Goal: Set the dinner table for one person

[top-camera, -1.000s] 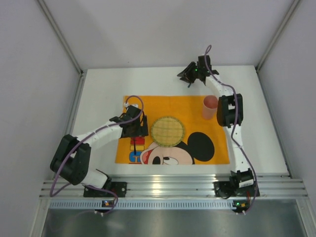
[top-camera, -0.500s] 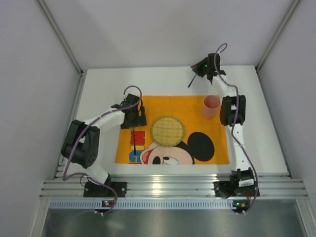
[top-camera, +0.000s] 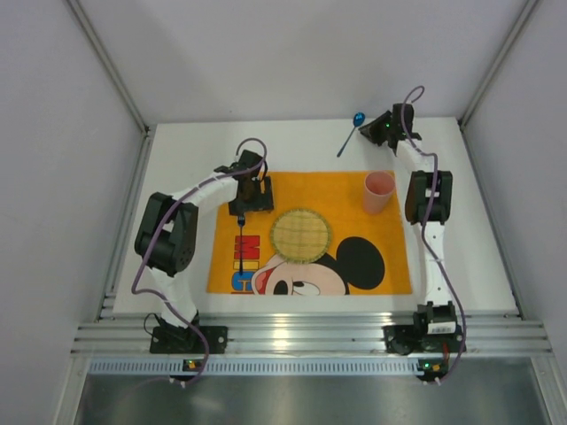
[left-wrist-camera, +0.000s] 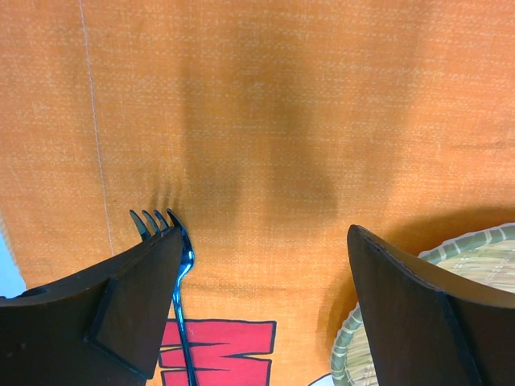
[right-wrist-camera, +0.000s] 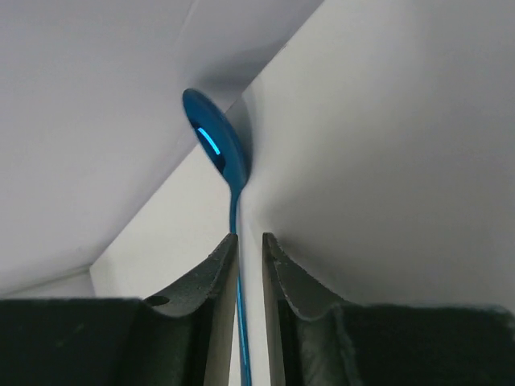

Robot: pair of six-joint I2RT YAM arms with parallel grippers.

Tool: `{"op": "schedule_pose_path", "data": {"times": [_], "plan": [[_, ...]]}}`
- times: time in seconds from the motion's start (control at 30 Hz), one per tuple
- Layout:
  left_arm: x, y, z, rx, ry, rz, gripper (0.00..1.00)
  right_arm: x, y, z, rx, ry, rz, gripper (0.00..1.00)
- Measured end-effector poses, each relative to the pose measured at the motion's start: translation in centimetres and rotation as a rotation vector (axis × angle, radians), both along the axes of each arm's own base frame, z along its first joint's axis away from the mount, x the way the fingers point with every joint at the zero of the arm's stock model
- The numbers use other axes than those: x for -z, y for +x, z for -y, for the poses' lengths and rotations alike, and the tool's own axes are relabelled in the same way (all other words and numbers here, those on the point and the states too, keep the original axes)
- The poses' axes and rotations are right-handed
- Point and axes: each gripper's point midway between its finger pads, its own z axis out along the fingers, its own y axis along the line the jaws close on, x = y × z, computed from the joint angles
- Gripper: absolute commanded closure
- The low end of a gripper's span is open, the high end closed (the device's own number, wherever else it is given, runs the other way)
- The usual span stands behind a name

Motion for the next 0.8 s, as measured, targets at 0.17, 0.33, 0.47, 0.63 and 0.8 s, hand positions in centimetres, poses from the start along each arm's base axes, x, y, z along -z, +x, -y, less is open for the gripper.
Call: {"op": "schedule_pose_path", "data": {"times": [0.17, 0.33, 0.47, 0.63, 0.8], "plan": [[-0.2, 0.3, 0.1, 0.005, -0.001, 0.002, 0.12, -2.6, 0.5, -3.2, -0.069, 0.125, 0.102, 0.74], [0.0, -0.1, -0.2, 0.005, 0.016, -0.008, 0.12, -5.6, 0.6, -7.0, -0.112, 0.202, 0.167, 0.86], [-0.1, -0.8, -1.2, 0.005, 0.055, -0.017, 0.11, -4.3, -0.4, -9.3, -0.112, 0.209, 0.085, 1.00], [-1.5, -1.6, -3.2, -0.029, 0.085, 0.006, 0.11, -0.3, -2.2, -9.3, -0.057, 0.138, -0.080, 1.00], [-3.0, -1.9, -6.3, -0.103, 0.094, 0.031, 0.11, 0.9, -2.3, -6.2, 0.017, 0.082, -0.137, 1.00]]}}
